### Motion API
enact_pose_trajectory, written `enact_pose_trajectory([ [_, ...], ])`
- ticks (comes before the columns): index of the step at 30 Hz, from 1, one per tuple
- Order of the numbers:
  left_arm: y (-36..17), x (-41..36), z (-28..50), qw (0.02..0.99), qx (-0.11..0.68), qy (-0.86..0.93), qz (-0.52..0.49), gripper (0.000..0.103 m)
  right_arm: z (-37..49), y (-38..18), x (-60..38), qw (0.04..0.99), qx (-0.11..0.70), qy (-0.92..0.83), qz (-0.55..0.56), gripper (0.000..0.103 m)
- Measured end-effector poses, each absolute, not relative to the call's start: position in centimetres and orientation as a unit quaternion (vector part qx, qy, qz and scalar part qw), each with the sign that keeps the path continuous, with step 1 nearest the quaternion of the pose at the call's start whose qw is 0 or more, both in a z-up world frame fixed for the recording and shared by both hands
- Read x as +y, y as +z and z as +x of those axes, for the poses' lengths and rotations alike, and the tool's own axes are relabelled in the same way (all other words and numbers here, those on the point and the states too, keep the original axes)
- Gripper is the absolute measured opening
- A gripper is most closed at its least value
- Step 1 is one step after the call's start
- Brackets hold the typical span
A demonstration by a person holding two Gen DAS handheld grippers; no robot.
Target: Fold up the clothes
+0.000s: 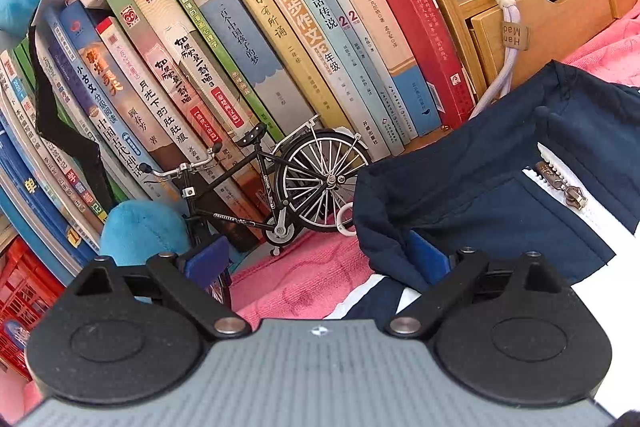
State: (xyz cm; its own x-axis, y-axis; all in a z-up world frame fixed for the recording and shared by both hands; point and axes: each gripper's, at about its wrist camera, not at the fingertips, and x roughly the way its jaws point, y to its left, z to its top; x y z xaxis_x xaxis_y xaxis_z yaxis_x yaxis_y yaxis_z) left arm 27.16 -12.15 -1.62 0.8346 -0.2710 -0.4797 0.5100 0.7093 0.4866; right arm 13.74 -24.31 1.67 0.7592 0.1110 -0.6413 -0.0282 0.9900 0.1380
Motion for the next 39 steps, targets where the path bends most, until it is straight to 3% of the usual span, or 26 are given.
enact_pose_trajectory([
  [5, -1.6, -12.4, 27.0, 0.904, 0.187, -0.213, 0.32, 0.098, 12.1, 0.5, -25.8, 0.936, 0.349, -0.032, 0.021, 0.057],
  [10, -1.6, -12.4, 27.3, 0.905, 0.191, -0.215, 0.314, 0.099, 9.5, -0.6, -35.7, 0.919, 0.343, -0.189, 0.04, 0.061],
  [12, -1.5, -12.4, 27.1, 0.905, 0.188, -0.211, 0.318, 0.102, 9.7, -1.1, -37.8, 0.878, 0.345, -0.325, -0.068, 0.059],
  [14, -1.4, -12.5, 26.7, 0.905, 0.182, -0.208, 0.324, 0.101, 9.8, -1.0, -38.2, 0.825, 0.364, -0.4, -0.163, 0.048],
  [15, -0.8, -12.3, 26.3, 0.906, 0.183, -0.206, 0.322, 0.101, 8.9, 0.0, -38.0, 0.835, 0.358, -0.387, -0.156, 0.048],
  [16, -0.2, -12.2, 25.8, 0.907, 0.185, -0.203, 0.319, 0.099, 7.6, 1.3, -37.6, 0.859, 0.345, -0.356, -0.125, 0.05],
  [18, 1.9, -11.1, 24.3, 0.917, 0.186, -0.208, 0.286, 0.096, 5.1, 3.9, -36.1, 0.9, 0.321, -0.288, -0.064, 0.065],
  [22, 7.2, -5.2, 18.2, 0.928, 0.184, -0.289, 0.148, 0.096, 2.4, 6.9, -32.5, 0.94, 0.298, -0.163, 0.028, 0.074],
  [25, 9.1, 0.1, 11.7, 0.918, 0.18, -0.338, 0.106, 0.099, -0.5, 8.0, -29.4, 0.949, 0.291, -0.104, 0.068, 0.075],
  [31, 7.3, 8.4, -1.1, 0.917, 0.197, -0.342, 0.054, 0.1, -9.5, 8.9, -22.9, 0.958, 0.272, -0.042, 0.072, 0.086],
  [39, 3.6, 9.7, -10.3, 0.924, 0.233, -0.3, 0.047, 0.1, -21.9, 4.2, -12.6, 0.961, 0.251, -0.04, 0.107, 0.093],
])
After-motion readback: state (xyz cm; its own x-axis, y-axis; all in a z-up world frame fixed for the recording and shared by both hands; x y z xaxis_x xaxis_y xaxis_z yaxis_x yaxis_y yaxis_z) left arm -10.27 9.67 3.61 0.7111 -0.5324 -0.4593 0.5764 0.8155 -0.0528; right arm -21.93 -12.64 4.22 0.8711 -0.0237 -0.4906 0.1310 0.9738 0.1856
